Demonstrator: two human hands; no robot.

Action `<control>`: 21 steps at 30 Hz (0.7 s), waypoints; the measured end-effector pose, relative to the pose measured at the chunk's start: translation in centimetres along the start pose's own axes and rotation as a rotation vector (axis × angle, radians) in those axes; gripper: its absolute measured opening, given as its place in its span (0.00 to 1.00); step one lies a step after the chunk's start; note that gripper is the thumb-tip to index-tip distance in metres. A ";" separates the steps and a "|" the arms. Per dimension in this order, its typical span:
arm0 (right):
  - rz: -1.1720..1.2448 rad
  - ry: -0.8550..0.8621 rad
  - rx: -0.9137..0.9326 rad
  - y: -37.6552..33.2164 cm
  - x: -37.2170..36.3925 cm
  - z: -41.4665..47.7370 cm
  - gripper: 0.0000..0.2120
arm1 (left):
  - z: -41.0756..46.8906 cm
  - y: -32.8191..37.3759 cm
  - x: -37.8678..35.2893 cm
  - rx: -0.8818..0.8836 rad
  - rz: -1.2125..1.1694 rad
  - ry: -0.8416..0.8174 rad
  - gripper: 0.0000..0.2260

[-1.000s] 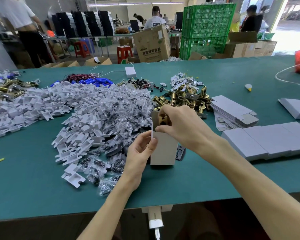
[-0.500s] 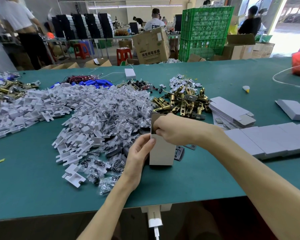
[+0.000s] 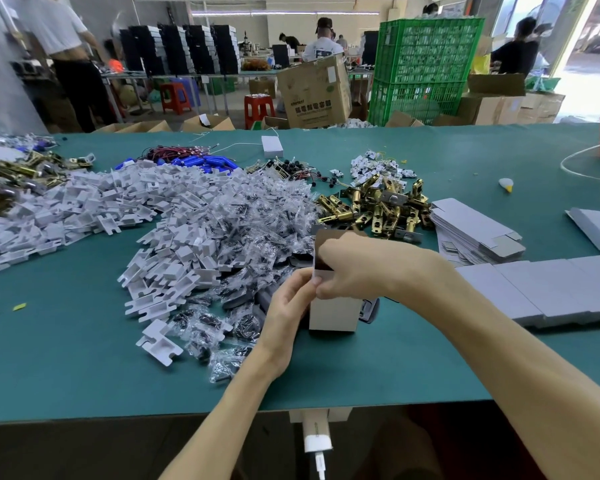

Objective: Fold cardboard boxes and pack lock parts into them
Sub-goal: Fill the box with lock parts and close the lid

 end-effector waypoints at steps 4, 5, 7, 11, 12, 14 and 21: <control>-0.045 0.148 -0.047 0.0 2.0 -0.8 0.18 | 0.0 0.1 0.1 -0.015 0.066 0.005 0.14; -0.048 0.208 -0.047 -0.2 2.6 -0.9 0.17 | 0.0 0.1 0.0 -0.023 0.090 -0.002 0.14; 0.023 0.359 -0.001 -1.2 3.8 -1.4 0.10 | 0.1 0.0 -0.2 -0.022 0.108 -0.014 0.13; 0.094 0.551 0.098 -3.4 4.2 -1.6 0.08 | 0.1 -0.4 0.2 0.011 0.125 0.017 0.10; 0.095 0.562 0.116 -3.8 3.9 -1.5 0.08 | 0.0 -0.5 0.3 0.031 0.150 0.029 0.09; 0.062 0.552 0.140 -4.9 2.8 -0.9 0.10 | 0.0 -0.8 0.5 0.057 0.227 0.031 0.07; -0.051 0.421 0.186 -9.1 -1.0 4.1 0.10 | -0.7 -3.5 1.7 0.195 0.187 0.052 0.06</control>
Point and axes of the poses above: each hand's wrist, its own z-axis towards the middle knuckle, its own x-axis out of the back of the hand, y = z × x, the point moved 10 cm from there along z, towards the middle knuckle, and after that the axes turned 6 degrees about -y, right-handed, at the moved point
